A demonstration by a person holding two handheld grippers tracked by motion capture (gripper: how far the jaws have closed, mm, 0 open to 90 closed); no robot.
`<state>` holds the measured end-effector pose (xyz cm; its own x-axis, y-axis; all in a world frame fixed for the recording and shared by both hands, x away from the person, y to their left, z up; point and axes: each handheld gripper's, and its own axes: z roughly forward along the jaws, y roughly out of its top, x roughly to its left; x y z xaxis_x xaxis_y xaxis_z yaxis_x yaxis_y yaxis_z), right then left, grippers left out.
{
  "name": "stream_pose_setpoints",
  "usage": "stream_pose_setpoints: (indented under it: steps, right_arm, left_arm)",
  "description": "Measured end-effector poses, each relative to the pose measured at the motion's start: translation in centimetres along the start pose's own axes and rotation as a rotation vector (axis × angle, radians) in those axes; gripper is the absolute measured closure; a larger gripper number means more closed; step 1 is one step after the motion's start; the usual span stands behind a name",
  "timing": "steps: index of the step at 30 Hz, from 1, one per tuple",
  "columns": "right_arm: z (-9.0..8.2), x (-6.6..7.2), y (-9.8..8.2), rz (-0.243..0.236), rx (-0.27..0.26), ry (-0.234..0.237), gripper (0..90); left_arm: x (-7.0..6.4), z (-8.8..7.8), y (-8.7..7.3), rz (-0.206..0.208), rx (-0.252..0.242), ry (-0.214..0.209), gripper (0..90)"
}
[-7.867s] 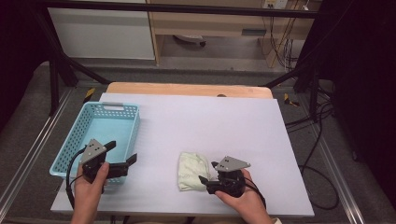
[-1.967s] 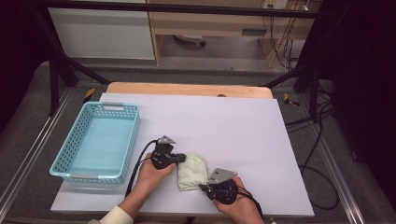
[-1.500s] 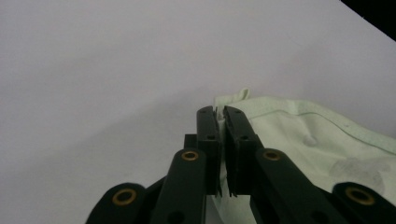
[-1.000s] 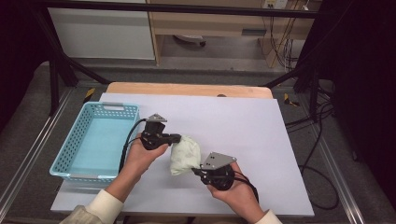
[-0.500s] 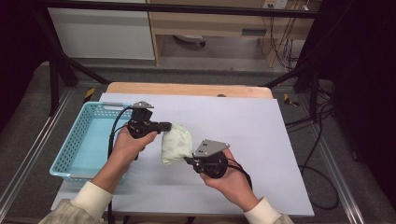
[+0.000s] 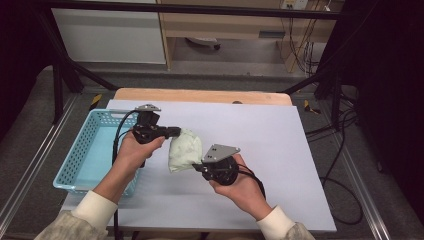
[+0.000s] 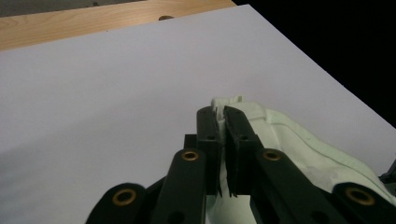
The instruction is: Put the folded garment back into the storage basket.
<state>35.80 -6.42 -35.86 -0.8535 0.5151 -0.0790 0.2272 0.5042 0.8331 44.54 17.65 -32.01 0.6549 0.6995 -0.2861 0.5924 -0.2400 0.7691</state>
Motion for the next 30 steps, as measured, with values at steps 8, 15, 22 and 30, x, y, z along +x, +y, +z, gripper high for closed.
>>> stream_pose_setpoints:
  steps: [8,15,22,30]
  right_arm:
    - [0.3,-0.2,1.0,-0.010,-0.009,0.007,82.2]
    - [0.7,-0.3,1.7,-0.011,-0.018,0.017,82.2]
    - [1.6,-0.2,2.7,-0.021,-0.021,0.029,82.2]
    - [2.8,-0.3,4.0,-0.030,-0.026,0.042,82.2]
  left_arm:
    - [0.5,-0.6,0.5,-0.004,-0.010,0.016,85.8]
    - [1.1,-1.4,0.8,-0.004,-0.011,0.030,85.8]
    - [1.9,-2.4,1.2,-0.005,-0.017,0.048,85.8]
    - [3.1,-3.5,1.3,-0.022,-0.026,0.067,85.8]
